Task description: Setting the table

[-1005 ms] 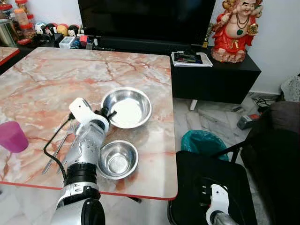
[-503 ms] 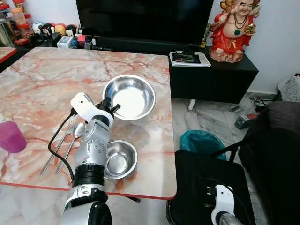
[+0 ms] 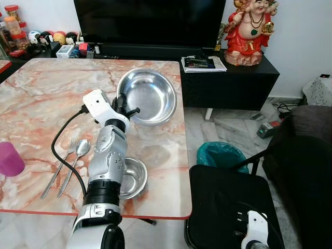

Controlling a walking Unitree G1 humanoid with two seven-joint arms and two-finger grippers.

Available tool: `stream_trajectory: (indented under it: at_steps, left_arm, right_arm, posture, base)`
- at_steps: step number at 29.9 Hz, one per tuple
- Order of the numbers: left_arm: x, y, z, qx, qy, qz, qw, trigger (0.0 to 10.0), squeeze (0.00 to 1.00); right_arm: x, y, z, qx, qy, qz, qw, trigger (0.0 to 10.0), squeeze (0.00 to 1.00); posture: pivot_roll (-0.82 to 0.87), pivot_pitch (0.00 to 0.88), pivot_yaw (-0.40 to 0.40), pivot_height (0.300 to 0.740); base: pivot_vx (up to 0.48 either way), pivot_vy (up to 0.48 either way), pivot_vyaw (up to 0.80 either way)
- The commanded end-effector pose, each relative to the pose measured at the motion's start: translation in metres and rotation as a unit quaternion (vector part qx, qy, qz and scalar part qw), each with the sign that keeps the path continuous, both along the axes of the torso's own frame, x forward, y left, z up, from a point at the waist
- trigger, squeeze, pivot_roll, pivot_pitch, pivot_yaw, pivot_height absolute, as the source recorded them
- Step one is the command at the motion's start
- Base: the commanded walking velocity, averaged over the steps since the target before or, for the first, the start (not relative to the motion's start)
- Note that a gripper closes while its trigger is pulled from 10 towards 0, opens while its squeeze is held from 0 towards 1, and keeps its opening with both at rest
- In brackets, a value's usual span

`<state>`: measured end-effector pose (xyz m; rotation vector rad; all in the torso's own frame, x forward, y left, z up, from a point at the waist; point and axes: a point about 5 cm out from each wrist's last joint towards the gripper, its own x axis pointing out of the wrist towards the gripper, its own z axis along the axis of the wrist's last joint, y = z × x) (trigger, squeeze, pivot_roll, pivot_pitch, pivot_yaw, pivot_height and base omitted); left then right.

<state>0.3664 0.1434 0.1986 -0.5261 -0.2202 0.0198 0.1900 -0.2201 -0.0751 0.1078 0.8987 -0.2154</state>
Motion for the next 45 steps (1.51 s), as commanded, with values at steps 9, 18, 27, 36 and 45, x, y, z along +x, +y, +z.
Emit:
stream_trajectory:
  at_steps: [9, 18, 27, 36, 45]
  left_arm:
    - [-0.003, 0.013, 0.025, 0.009, -0.062, 0.045, 0.997, 10.0, 0.00]
    - [-0.003, 0.018, 0.033, 0.018, -0.071, 0.043, 0.996, 10.0, 0.00]
    - [-0.003, 0.018, 0.047, 0.024, -0.092, 0.042, 0.995, 10.0, 0.00]
    - [-0.009, 0.018, 0.070, 0.026, -0.130, 0.044, 0.990, 10.0, 0.00]
    - [-0.012, 0.020, 0.075, 0.024, -0.138, 0.052, 0.989, 10.0, 0.00]
  right_arm:
    - [0.021, 0.017, 0.007, 0.008, -0.011, 0.003, 1.000, 10.0, 0.00]
    - [0.024, 0.021, 0.008, 0.012, -0.008, -0.007, 1.000, 10.0, 0.00]
    - [0.022, 0.024, 0.007, 0.015, -0.009, -0.016, 1.000, 10.0, 0.00]
    - [0.021, 0.026, 0.006, 0.023, -0.012, -0.005, 1.000, 10.0, 0.00]
    - [0.019, 0.025, 0.005, 0.022, -0.008, 0.005, 1.000, 10.0, 0.00]
  posture:
    - [-0.05, 0.000, -0.071, 0.728]
    - [-0.05, 0.000, -0.043, 0.728]
    - [-0.04, 0.000, -0.028, 0.728]
    - [-0.01, 0.000, -0.024, 0.728]
    - [-0.01, 0.000, -0.031, 0.728]
  base:
    - [0.000, 0.319, 0.00]
    - [0.000, 0.339, 0.00]
    - [0.000, 0.343, 0.00]
    - [0.000, 0.350, 0.00]
    - [0.000, 0.357, 0.00]
